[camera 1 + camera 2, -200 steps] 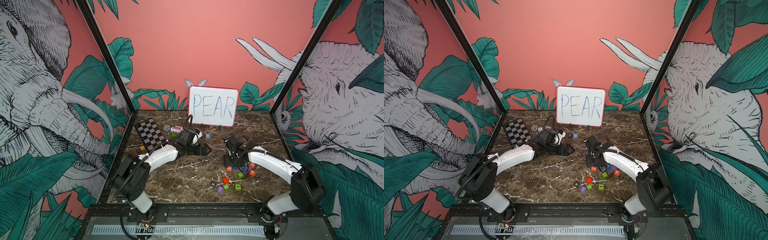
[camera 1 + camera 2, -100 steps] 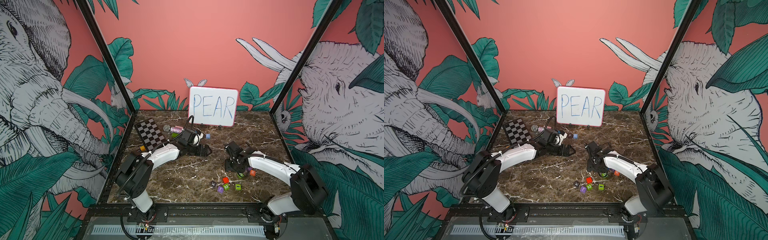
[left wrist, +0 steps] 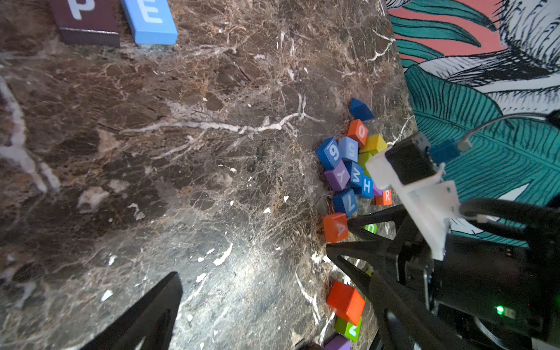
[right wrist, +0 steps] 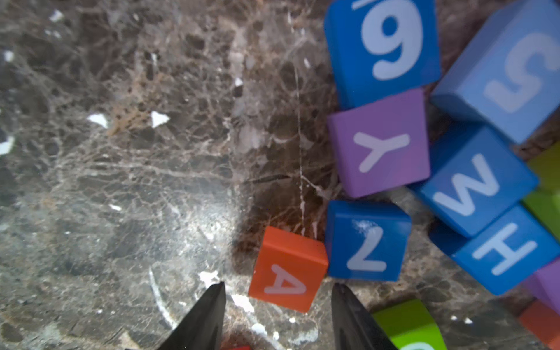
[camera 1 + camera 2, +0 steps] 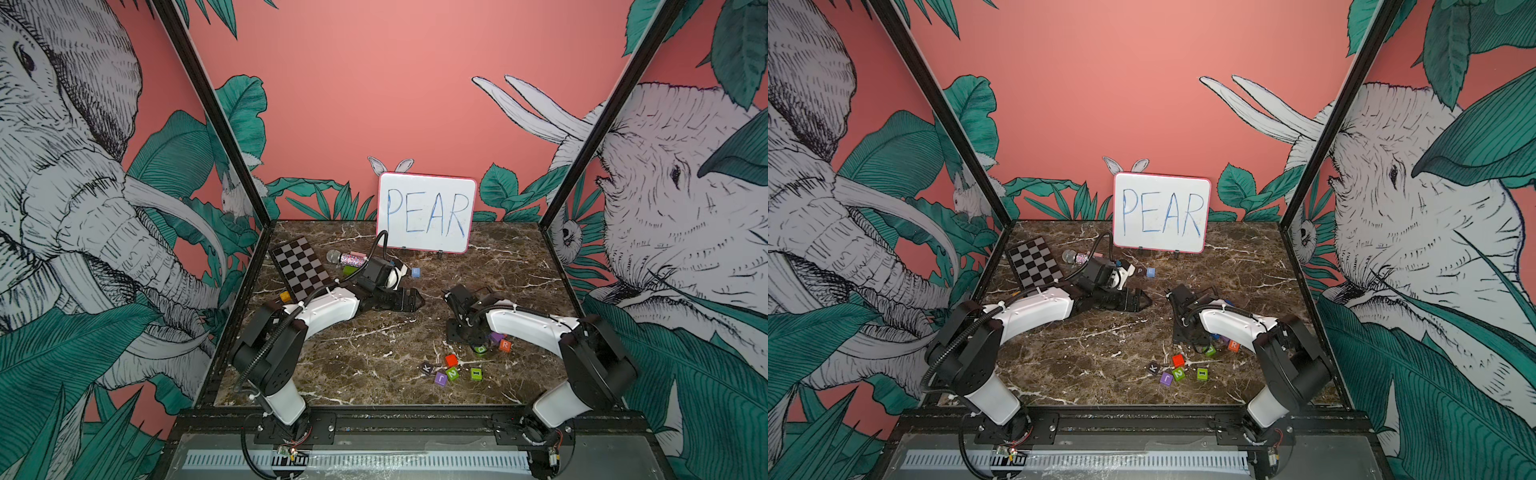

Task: Spell the uppercase word “pear” with letter blocks
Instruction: Pick up the letter block from the center of the board.

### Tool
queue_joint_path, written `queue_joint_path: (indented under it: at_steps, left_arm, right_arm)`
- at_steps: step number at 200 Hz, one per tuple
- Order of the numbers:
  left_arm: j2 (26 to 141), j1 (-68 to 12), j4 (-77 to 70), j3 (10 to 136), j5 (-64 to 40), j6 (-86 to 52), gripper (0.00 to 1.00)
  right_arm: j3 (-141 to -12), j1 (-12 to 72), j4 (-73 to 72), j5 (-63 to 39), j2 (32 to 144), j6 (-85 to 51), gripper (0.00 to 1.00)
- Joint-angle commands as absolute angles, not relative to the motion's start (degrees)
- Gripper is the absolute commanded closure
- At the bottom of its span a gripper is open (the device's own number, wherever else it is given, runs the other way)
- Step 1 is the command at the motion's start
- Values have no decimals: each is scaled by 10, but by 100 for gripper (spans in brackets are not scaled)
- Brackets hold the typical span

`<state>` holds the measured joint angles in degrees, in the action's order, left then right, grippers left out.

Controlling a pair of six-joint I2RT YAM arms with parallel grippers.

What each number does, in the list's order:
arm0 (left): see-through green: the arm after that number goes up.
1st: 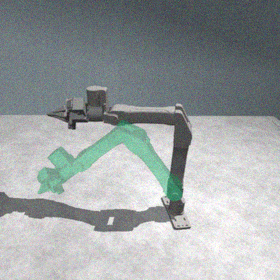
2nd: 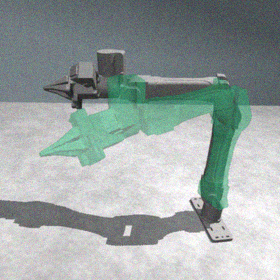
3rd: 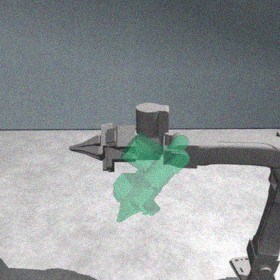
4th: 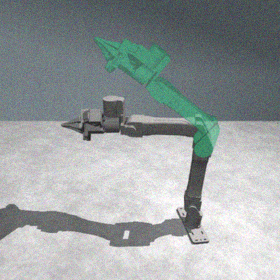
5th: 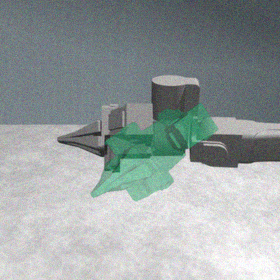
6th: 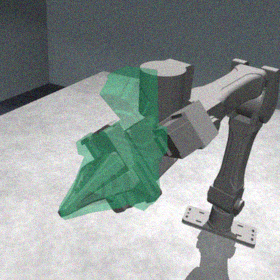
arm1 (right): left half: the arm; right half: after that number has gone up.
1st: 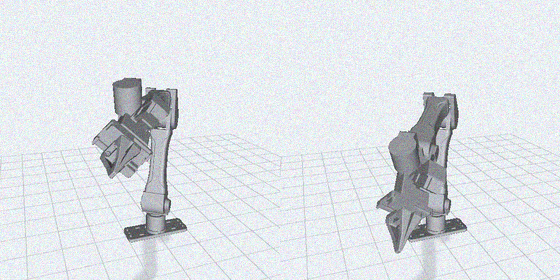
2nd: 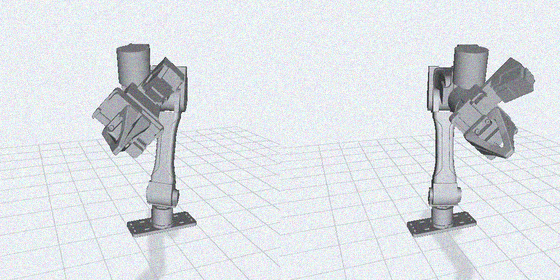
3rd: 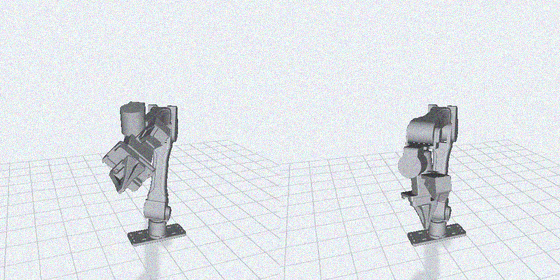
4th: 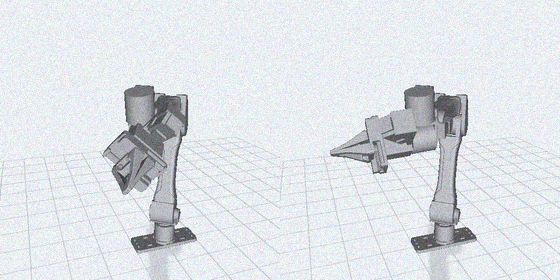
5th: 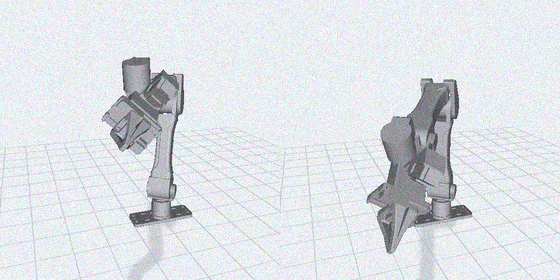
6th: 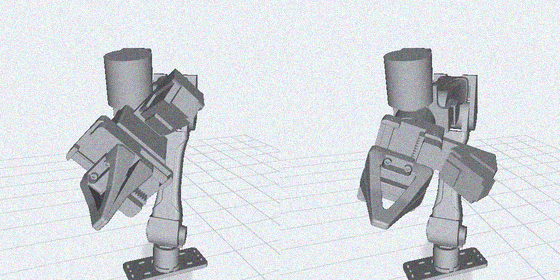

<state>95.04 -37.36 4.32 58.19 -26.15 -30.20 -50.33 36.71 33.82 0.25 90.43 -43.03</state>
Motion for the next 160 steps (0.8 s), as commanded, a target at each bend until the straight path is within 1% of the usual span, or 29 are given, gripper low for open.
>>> queue_joint_path:
  at_steps: [1,20,43,121,160]
  left_arm:
    - [952,-375,29,583,-265,-305,2]
    - [951,-375,29,582,-265,-305,2]
    - [951,-375,28,581,-263,-305,2]
    - [947,-375,26,578,-261,-307,2]
    - [944,-375,25,577,-262,-309,2]
  right_arm:
    - [-520,365,330,17,928,-427,43]
    - [-530,364,330,16,941,-421,45]
    - [-537,365,330,15,947,-415,50]
    - [-544,365,338,27,950,-400,63]
    - [-556,365,342,30,954,-379,66]
